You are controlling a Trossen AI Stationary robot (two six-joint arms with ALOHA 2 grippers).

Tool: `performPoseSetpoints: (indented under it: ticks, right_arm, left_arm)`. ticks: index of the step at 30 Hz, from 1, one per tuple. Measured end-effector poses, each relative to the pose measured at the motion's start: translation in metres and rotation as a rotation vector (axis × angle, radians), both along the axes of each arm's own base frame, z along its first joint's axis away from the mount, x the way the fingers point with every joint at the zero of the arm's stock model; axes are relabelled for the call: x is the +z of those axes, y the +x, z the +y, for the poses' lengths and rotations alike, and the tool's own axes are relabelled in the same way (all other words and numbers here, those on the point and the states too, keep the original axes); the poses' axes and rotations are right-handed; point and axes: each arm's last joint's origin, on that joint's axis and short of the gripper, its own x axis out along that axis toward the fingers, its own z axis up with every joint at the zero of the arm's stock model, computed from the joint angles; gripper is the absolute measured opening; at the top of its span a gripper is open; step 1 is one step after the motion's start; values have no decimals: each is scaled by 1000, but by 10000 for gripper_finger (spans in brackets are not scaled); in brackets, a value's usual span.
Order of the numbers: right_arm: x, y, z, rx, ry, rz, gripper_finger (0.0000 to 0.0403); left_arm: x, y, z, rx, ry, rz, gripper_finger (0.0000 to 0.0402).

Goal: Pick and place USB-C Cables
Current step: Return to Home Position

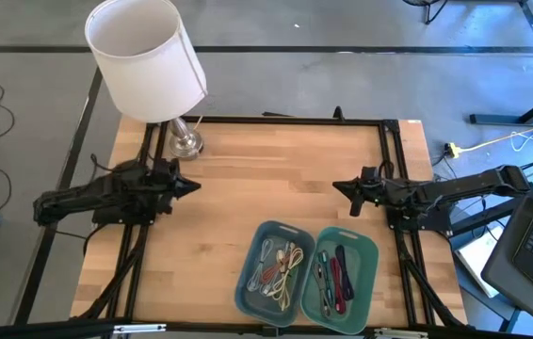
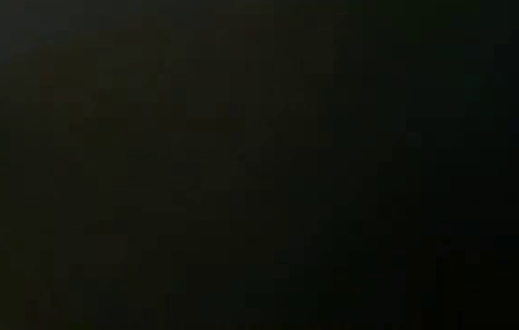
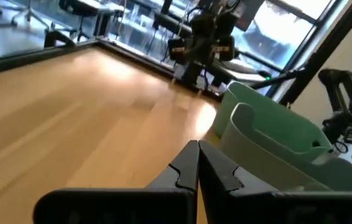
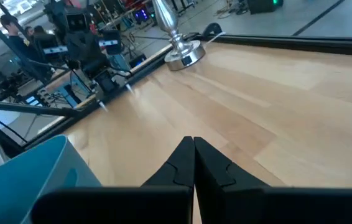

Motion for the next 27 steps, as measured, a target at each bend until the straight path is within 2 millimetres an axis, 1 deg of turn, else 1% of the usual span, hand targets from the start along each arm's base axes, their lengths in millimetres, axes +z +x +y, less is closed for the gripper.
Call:
performPoseSetpoints:
  ticks: [2,3,6,8,12,17,21,27]
  right_arm:
    - [-3,-1,0,1,-4,3,0]
    - [-5,-1,0,3,-15,10,0]
    - [-7,-2,0,15,-72,46,0]
    - [-9,-2,0,26,-116,77,3]
    - [-18,-5,-1,40,-187,192,15]
    - [-29,-10,-2,55,-216,328,23]
    - [-28,-9,-2,70,-261,338,24]
    - [-28,-9,-2,78,-282,344,25]
  left_arm:
    - [-12,5,1,8,8,-26,1]
    - [-15,7,2,10,11,-45,1]
    - [-14,9,3,24,88,-81,1]
    - [-14,9,4,46,137,-69,1]
    - [-20,10,6,108,169,8,1]
    - [-24,12,9,175,220,72,1]
    - [-24,13,9,183,223,79,7]
    - [-24,13,9,179,223,78,6]
